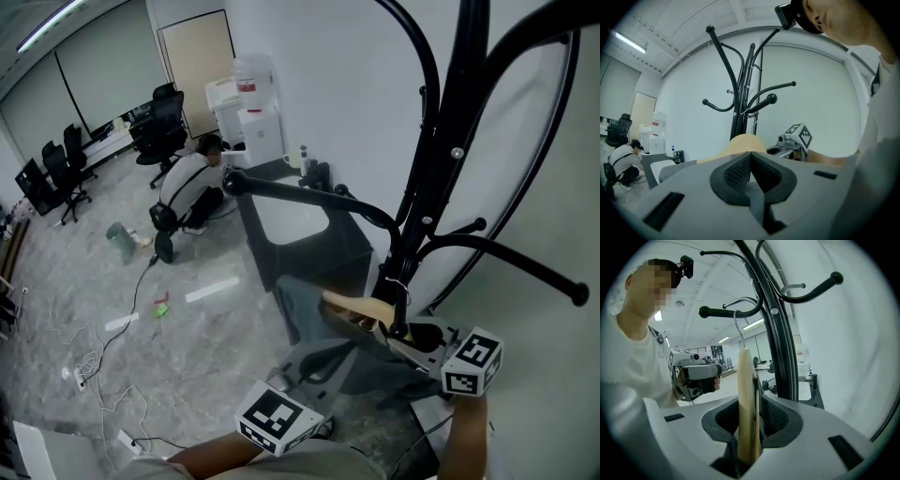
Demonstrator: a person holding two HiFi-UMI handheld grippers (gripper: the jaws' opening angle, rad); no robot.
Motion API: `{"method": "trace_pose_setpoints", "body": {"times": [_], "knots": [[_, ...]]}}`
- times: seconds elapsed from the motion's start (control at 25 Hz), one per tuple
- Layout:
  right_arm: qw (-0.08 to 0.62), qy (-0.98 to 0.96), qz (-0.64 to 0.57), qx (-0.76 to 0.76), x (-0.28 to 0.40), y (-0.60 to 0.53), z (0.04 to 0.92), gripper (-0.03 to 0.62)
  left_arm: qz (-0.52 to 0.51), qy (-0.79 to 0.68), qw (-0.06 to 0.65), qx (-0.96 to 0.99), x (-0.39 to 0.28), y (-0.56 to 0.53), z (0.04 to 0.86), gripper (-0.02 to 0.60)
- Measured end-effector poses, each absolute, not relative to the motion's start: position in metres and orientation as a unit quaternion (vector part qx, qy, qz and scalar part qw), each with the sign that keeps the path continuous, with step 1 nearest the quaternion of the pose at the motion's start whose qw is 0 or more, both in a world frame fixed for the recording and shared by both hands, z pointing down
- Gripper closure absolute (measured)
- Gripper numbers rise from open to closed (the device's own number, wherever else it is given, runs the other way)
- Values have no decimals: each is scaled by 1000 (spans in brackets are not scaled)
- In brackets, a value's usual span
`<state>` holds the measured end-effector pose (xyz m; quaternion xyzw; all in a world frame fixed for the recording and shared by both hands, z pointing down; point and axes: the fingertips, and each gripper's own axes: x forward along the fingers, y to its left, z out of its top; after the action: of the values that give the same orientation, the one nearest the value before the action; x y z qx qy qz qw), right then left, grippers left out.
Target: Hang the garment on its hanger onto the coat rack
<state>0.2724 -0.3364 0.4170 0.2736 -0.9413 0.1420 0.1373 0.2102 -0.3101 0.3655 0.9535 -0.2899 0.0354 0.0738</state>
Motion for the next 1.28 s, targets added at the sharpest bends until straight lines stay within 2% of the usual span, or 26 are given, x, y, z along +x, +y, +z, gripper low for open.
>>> {"method": "trace_pose_setpoints", "body": {"times": [0.2, 0.4, 0.44, 0.56, 0.6, 1.28], "knots": [[104, -940, 85, 314, 286, -334, 387, 474, 35, -284, 76, 955, 218, -305, 364, 577], [87, -924, 32, 372, 301, -322, 361, 473, 34, -273, 75, 958, 226, -298, 363, 577], [84, -919, 26, 385, 303, -319, 358, 477, 33, -271, 76, 959, 227, -296, 362, 577], [70, -906, 24, 418, 308, -310, 351, 557, 30, -265, 76, 961, 228, -292, 360, 577], [64, -905, 28, 420, 308, -305, 350, 563, 29, -264, 76, 961, 228, -291, 360, 577], [32, -901, 59, 428, 288, -276, 356, 580, 25, -246, 78, 966, 224, -279, 366, 577]]}}
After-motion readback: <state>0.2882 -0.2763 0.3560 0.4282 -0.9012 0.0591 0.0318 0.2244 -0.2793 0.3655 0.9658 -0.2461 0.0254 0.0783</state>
